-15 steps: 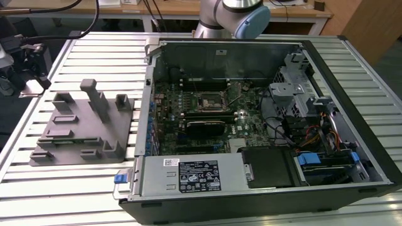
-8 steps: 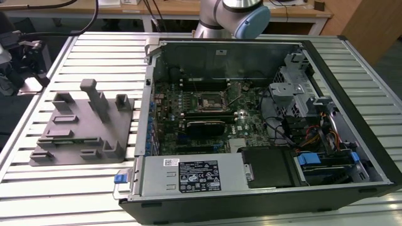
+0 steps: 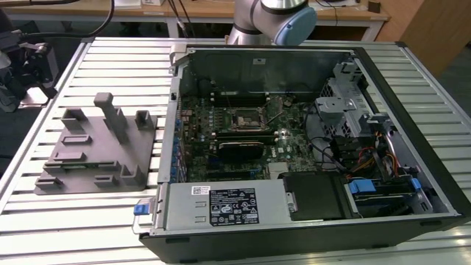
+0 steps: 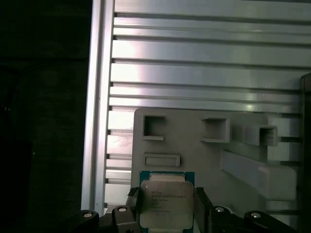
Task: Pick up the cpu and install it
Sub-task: 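Pick up the cpu and move it towards the insertion slot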
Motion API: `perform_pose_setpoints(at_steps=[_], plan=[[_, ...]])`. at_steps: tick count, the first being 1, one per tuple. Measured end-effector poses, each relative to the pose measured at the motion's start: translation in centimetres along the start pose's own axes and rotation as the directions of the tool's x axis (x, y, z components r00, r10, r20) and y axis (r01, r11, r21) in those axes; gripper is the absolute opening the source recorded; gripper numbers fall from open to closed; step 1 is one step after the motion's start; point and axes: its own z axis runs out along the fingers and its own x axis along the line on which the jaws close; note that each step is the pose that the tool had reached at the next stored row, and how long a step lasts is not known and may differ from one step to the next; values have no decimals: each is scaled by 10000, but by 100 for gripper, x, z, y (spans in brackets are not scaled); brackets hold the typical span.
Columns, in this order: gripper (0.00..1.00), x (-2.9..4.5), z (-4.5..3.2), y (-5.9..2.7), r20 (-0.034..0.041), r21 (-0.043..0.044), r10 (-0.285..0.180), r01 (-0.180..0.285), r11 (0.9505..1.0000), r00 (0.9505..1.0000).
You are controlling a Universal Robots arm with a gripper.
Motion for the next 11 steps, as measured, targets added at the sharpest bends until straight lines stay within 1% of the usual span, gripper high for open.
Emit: perform_pose_setpoints(at_steps=[11], plan=[[53, -1, -93, 28, -1, 0, 0, 0, 10000, 10000]])
